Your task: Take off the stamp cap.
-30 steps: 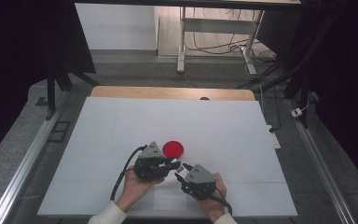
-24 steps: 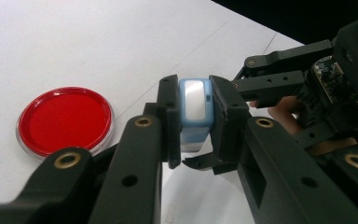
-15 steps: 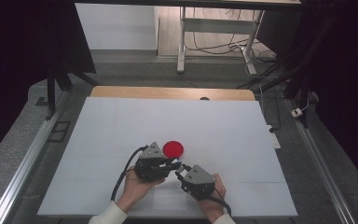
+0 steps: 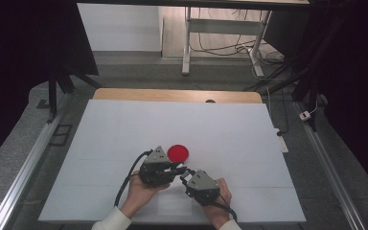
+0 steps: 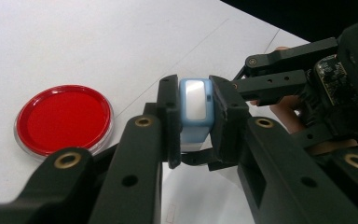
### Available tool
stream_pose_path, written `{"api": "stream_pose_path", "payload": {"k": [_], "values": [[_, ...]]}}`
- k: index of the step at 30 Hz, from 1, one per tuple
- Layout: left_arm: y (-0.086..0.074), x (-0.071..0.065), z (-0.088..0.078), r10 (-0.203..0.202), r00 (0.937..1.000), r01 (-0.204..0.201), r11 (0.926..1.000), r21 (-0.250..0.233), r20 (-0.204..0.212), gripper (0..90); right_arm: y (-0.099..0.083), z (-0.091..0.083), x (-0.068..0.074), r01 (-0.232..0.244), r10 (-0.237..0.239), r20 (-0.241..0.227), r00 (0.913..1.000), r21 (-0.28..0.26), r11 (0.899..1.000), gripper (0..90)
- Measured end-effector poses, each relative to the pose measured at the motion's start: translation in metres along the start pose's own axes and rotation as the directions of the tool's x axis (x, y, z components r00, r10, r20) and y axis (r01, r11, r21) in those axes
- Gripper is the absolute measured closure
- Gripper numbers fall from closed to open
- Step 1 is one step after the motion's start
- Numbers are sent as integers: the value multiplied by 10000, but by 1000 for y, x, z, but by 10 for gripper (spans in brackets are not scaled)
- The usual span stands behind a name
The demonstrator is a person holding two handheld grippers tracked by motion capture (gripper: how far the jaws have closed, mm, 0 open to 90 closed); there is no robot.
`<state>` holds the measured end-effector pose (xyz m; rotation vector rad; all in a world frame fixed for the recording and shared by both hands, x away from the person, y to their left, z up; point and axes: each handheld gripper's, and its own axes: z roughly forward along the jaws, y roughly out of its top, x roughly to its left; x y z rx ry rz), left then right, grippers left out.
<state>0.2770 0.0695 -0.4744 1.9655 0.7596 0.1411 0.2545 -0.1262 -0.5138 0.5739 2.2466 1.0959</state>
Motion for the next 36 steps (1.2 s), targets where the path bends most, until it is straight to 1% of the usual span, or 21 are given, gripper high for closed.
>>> {"api": "stream_pose_path", "payload": {"k": [8,13,18,30,36], "values": [[0,0,0,-7,10000,7,10000,-19,-17,752,0,0,1,71,-71,119,9999,-7,10000,644],[0,1,-2,-93,10000,93,9999,-79,9,752,0,-1,0,82,-80,157,9998,-94,9999,649],[-1,2,-1,-120,9999,120,9999,-36,16,753,0,-1,0,144,-145,180,9997,38,9999,651],[-2,3,-1,-215,9997,216,9998,-56,126,753,1,-1,-1,536,-537,107,9985,132,9985,652],[-2,3,-1,-250,9996,251,9996,-111,154,753,0,-2,-1,371,-372,68,9993,13,9993,652]]}}
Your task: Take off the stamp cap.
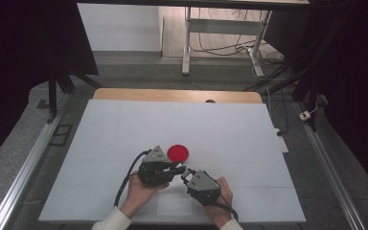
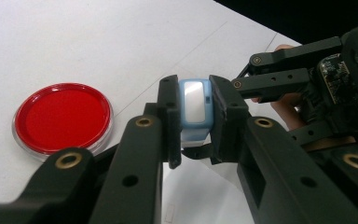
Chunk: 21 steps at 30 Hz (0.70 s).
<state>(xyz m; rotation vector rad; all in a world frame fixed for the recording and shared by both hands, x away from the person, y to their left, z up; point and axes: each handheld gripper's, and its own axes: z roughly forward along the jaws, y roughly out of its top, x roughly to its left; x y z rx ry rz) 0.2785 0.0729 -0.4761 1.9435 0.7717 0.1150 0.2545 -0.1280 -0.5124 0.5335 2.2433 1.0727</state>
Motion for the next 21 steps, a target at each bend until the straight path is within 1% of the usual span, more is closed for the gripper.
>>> {"api": "stream_pose_path", "payload": {"k": [1,9,10,11,12,14,17,21], "values": [[0,0,0,10,10000,-10,10000,-16,-5,753,0,0,0,45,-45,-1,10000,6,10000,653],[0,1,0,-56,10000,56,10000,-75,4,753,-1,0,1,-256,257,112,9996,-102,9996,653],[0,1,0,-56,10000,56,10000,-75,4,754,-1,-1,1,-214,214,124,9997,-33,9998,653],[-1,1,-1,-82,10000,83,9999,-79,43,753,-1,0,1,-162,163,104,9998,-95,9998,653],[-1,1,-1,-82,10000,83,9999,-79,43,754,-1,-1,1,29,-28,134,9999,-35,10000,654],[-1,1,-1,-93,9999,93,9999,-88,67,754,0,-1,0,158,-159,113,9998,37,9999,653],[-1,1,-1,-107,9999,107,9999,-106,82,754,0,-2,-1,284,-284,66,9996,54,9996,654],[-1,0,-1,-101,9999,101,9999,-112,71,753,0,-2,-2,263,-263,-3,9997,44,9996,653]]}}
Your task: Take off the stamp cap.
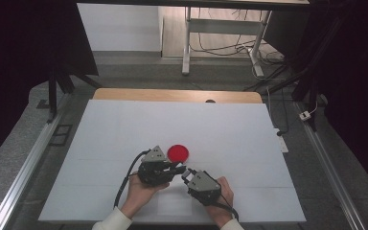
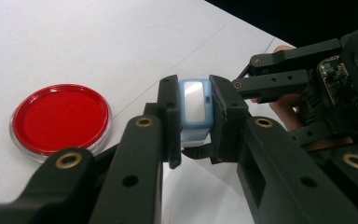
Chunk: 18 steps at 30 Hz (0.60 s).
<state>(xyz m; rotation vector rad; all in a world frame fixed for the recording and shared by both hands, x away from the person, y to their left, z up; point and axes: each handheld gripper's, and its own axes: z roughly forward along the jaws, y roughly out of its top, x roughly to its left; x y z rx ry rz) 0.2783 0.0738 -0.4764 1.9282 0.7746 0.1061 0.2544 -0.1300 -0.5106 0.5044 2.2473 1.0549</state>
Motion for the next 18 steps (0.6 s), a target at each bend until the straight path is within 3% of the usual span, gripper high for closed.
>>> {"api": "stream_pose_path", "payload": {"k": [3,5,9,12,13,15,16,18], "values": [[0,0,0,-19,10000,19,10000,-48,-11,753,0,0,-1,-138,138,-41,9999,-37,9999,653],[0,0,0,-18,10000,18,10000,-65,-4,753,0,0,-1,-593,593,-81,9982,-90,9982,654],[0,-1,0,-1,10000,1,10000,-78,-5,753,0,-1,1,-698,698,15,9976,-100,9975,654],[0,-1,-1,-3,10000,2,9999,-159,-51,754,0,-1,0,-459,459,1,9989,-10,9989,654],[1,-1,-3,92,9991,-103,9996,-259,-419,755,0,0,1,-303,302,72,9995,143,9994,654],[1,0,-7,89,9984,-108,9994,-330,-564,755,-4,0,-1,108,-109,35,9999,333,9994,655],[2,6,-13,-203,9989,181,9986,-507,-424,755,-5,0,-3,-70,72,-66,10000,230,9997,655],[1,8,-14,-267,9989,249,9986,-466,-384,755,-2,-3,-5,-227,227,-82,9997,99,9997,655]]}}
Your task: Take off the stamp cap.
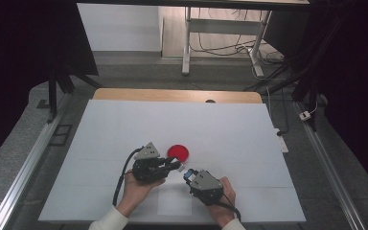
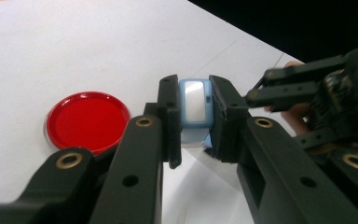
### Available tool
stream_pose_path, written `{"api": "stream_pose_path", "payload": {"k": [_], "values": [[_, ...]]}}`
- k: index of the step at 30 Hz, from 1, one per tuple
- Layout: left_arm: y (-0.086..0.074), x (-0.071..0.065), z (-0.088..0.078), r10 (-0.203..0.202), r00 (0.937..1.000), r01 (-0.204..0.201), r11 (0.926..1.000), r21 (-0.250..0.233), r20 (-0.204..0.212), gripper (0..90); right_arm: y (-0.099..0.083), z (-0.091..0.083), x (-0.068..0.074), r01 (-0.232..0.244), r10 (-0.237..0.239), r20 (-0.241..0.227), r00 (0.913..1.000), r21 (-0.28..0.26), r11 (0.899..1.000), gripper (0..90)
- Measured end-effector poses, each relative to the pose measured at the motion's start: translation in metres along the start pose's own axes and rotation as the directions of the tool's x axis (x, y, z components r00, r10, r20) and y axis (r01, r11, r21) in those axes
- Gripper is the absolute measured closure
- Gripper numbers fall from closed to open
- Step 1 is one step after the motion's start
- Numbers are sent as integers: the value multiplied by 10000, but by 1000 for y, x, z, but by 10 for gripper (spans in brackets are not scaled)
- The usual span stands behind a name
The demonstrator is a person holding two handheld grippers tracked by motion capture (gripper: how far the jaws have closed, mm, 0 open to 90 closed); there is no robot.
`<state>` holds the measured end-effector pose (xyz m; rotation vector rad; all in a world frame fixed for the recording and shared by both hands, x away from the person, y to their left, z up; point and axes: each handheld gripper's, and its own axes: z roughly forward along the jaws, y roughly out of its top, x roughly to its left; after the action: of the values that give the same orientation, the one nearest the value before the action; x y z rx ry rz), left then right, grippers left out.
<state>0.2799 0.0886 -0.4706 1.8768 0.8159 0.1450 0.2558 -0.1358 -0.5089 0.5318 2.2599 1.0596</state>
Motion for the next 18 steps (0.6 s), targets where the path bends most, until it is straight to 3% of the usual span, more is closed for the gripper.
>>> {"api": "stream_pose_path", "payload": {"k": [8,18], "values": [[0,-3,3,88,9999,-89,9999,103,128,754,-2,-5,-5,-159,158,-29,9999,-97,9998,654],[0,-1,1,53,9999,-54,10000,59,110,754,-16,-14,-29,-812,812,-4,9967,-181,9965,653]]}}
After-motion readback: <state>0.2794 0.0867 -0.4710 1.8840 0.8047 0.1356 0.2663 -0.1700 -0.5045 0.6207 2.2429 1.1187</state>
